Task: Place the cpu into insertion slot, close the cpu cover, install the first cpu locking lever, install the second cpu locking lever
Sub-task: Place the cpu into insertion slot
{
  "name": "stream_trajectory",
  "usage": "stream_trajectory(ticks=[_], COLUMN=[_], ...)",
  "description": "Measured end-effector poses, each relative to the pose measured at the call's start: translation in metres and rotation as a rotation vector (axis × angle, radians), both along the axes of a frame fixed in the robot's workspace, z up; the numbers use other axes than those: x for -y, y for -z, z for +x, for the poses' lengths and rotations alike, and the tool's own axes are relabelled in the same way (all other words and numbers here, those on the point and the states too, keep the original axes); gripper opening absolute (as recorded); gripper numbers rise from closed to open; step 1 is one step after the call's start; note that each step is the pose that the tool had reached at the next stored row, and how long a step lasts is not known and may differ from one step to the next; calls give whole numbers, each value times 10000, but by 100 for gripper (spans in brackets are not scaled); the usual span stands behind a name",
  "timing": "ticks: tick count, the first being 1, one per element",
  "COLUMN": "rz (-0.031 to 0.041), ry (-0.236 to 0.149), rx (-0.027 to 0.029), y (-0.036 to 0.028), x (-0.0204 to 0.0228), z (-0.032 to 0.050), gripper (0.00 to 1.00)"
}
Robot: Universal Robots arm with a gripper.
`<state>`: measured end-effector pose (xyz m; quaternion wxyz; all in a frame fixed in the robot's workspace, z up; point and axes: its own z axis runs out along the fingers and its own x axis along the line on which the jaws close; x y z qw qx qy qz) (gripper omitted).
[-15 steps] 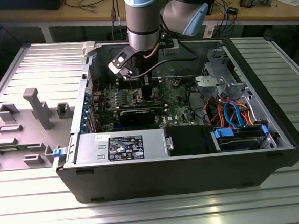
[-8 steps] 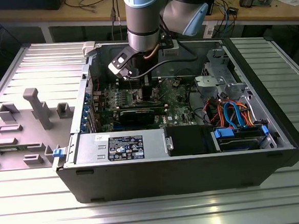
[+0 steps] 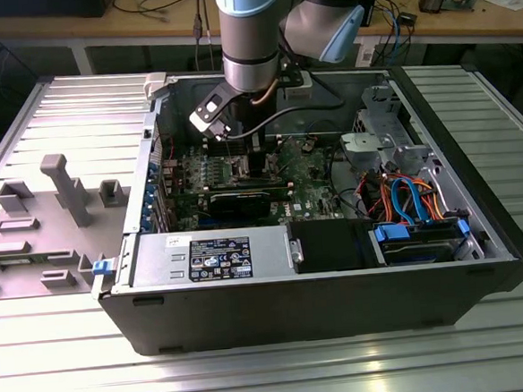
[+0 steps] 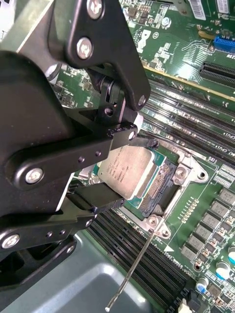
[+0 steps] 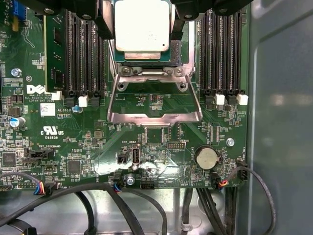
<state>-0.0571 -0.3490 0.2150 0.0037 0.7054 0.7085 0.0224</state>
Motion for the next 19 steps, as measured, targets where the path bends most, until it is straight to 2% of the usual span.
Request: stream_trajectory(ticks=[3, 8, 12, 19], rz=[0, 13, 15, 21], ry=[-5, -2, -25, -41], rx=[0, 0, 1, -1], y=[8, 54, 65, 133], x=[-21, -26, -55, -61], z=[2, 1, -3, -25], gripper=[54, 54, 54, 54])
